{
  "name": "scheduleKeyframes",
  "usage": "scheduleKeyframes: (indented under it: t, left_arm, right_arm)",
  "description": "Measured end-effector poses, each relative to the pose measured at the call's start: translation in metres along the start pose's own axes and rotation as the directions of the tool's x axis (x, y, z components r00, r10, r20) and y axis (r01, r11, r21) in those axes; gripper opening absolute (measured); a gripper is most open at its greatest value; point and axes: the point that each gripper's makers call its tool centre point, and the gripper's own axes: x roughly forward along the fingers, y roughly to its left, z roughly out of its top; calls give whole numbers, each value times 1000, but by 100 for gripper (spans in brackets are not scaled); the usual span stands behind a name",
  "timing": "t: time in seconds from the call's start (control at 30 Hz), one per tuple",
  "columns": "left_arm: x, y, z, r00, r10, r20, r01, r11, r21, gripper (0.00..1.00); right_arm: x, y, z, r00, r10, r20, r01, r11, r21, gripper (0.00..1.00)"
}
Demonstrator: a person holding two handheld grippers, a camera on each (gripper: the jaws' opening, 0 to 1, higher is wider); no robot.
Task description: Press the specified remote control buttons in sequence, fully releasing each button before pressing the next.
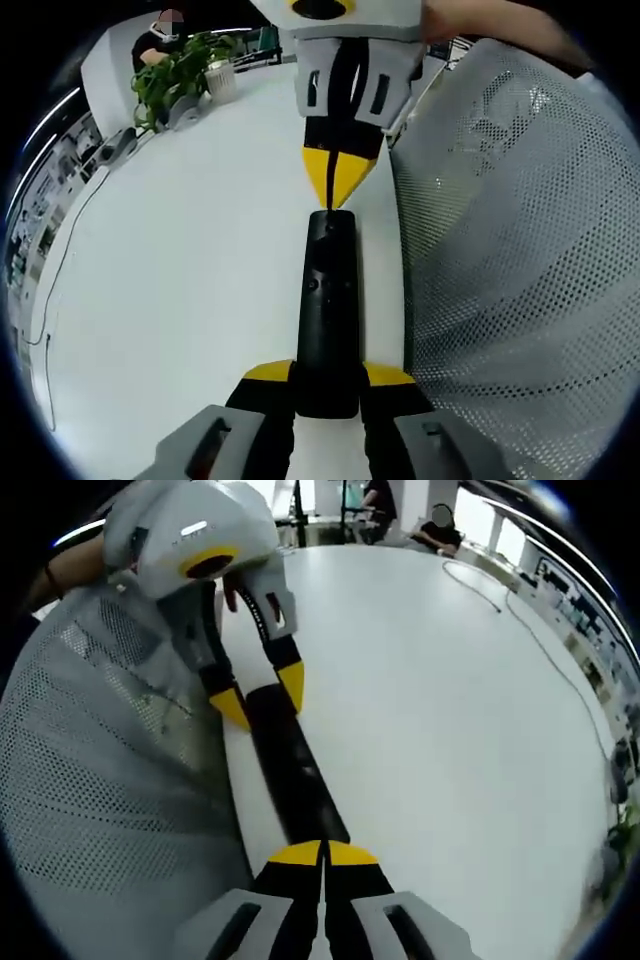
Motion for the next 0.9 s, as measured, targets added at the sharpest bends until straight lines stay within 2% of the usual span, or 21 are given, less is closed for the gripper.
scheduleKeyframes:
  t: [0.5, 0.73, 0.77, 0.9]
  left_arm:
    - [1, 0, 0, 1000, -5, -13, 5, 1000, 14, 25]
    - [0, 0, 0, 1000, -10, -6, 10, 1000, 11, 25]
    - [0, 0, 0, 1000, -11, -5, 11, 1000, 11, 25]
    - [0, 0, 0, 1000, -12, -1, 12, 1000, 12, 25]
  right_arm:
    - [5, 0, 1, 998, -7, -58, 5, 1000, -27, 0]
    - [7, -1, 1, 993, 3, -122, -12, 998, -69, 0]
    - [7, -1, 0, 991, 6, -131, -22, 993, -118, 0]
    - [6, -1, -1, 994, 13, -106, -23, 995, -94, 0]
